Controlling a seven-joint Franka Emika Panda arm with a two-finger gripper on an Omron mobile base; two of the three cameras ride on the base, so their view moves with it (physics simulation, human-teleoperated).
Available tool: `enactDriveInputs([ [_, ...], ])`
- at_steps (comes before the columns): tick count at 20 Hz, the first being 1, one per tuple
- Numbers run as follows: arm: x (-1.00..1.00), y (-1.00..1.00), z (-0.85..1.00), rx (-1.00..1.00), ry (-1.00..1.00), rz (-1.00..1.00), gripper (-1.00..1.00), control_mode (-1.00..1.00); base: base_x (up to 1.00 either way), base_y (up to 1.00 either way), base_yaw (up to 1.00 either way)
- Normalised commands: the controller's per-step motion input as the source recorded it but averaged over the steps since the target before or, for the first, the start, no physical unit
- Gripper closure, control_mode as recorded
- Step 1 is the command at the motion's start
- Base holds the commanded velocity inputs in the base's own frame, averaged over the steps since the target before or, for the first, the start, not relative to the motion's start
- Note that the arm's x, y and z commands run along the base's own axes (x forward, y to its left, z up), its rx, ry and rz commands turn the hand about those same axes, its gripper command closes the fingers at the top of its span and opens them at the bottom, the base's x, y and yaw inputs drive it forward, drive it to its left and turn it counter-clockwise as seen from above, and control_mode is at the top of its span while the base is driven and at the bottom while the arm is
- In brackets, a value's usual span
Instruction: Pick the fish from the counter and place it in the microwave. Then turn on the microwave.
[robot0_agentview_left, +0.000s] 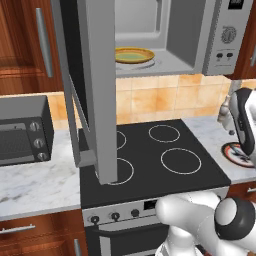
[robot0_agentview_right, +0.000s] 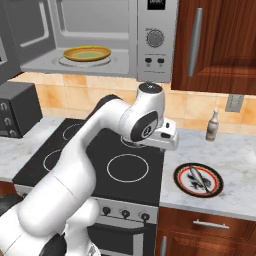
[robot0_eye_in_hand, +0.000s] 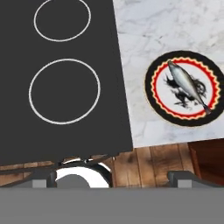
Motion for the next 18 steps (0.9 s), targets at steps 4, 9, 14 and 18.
enactDriveInputs([
  [4, 0.28, -0.43, -0.31, -0.01, 0.06, 0.00, -1.00, -1.00, 0.00, 0.00, 0.00],
  [9, 0.19, -0.40, -0.33, -0.01, 0.05, 0.00, -1.00, -1.00, 0.00, 0.00, 0.00],
  [14, 0.03, -0.33, -0.34, -0.01, 0.01, 0.00, -1.00, -1.00, 0.00, 0.00, 0.00],
  [18, 0.12, -0.21, -0.34, -0.02, 0.01, 0.00, -1.00, -1.00, 0.00, 0.00, 0.00],
])
